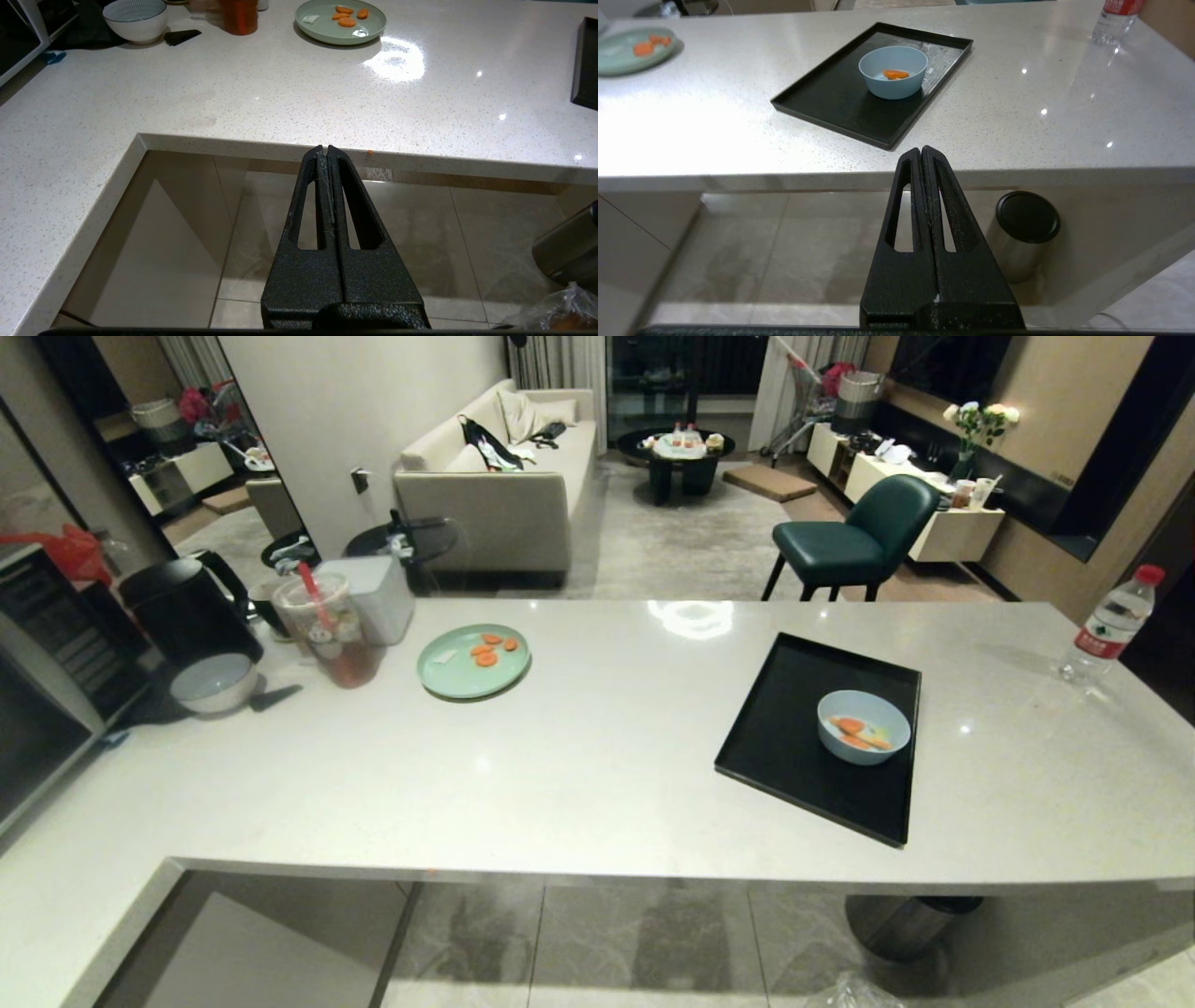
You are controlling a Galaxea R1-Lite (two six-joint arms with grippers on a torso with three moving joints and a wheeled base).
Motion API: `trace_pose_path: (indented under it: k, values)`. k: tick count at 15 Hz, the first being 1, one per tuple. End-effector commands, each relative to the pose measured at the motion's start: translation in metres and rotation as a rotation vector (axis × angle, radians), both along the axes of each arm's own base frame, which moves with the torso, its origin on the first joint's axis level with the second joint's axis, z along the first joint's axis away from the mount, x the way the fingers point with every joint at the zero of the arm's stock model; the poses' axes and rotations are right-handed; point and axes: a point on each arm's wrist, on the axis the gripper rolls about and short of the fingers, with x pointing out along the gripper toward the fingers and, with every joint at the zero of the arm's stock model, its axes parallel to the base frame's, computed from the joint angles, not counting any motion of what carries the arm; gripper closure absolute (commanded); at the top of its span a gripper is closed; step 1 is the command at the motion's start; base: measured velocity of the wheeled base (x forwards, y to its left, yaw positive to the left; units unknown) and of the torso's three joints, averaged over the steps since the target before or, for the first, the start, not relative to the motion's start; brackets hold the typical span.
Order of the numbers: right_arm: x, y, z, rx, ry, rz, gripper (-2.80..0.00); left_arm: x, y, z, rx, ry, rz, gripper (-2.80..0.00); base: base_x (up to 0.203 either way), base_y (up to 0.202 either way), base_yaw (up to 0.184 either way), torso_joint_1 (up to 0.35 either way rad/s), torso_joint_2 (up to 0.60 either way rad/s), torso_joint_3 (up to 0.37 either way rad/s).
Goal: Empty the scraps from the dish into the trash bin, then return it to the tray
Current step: Pick up the bowl with leftover food
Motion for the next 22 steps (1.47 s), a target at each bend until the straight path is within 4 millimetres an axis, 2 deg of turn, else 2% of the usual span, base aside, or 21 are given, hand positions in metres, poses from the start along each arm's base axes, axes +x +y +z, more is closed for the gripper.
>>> trace_pose_path:
  k: [1,22]
  values:
    - [0.0,0.0,0.0,0.005,0.0,-0.003,0.0,0.0001,0.0,0.0001,-0.001,0.001,0.0,0.0,0.0,0.0,0.0,0.0,0.0,0.0]
    - [0.0,0.0,0.0,0.008,0.0,-0.004,0.0,0.0001,0.0,0.0001,-0.001,0.001,0.0,0.0,0.0,0.0,0.0,0.0,0.0,0.0]
